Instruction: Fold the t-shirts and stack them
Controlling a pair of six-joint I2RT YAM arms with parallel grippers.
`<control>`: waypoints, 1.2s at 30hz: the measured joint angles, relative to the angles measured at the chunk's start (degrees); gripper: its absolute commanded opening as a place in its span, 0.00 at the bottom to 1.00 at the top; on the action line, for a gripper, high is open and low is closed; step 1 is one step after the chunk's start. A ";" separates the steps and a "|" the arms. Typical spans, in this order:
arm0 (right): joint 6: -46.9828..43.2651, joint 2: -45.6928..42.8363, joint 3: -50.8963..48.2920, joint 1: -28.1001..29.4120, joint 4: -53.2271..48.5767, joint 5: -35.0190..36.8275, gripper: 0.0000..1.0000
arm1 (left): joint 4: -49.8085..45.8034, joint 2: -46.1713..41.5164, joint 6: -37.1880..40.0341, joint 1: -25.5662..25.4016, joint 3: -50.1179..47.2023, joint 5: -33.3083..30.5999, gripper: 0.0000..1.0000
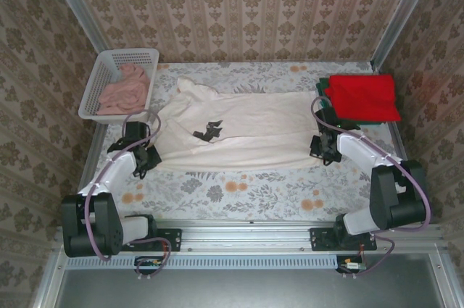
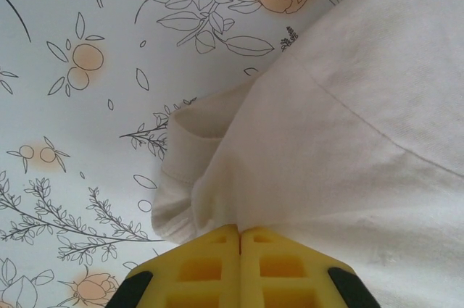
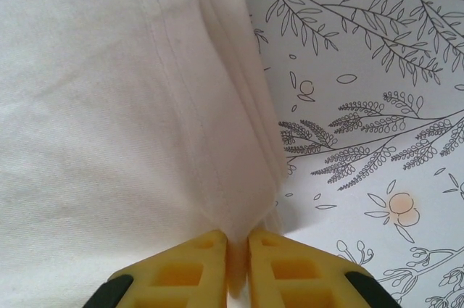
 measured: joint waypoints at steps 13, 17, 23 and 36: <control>0.15 0.22 -0.02 -0.26 -2.86 -0.20 0.29 | -1.14 -1.75 -1.05 0.48 -0.02 -0.13 0.35; 0.37 -0.92 0.02 0.07 -2.38 -1.31 0.34 | -2.80 -5.22 -1.38 0.46 0.07 -0.70 0.55; 1.66 -1.09 0.33 3.58 1.03 -3.04 0.35 | -5.55 -10.32 -0.79 -1.27 3.58 -2.97 0.55; 3.28 7.17 -0.59 5.03 7.45 -4.70 0.36 | 1.95 24.48 -0.15 -19.65 21.73 1.36 0.56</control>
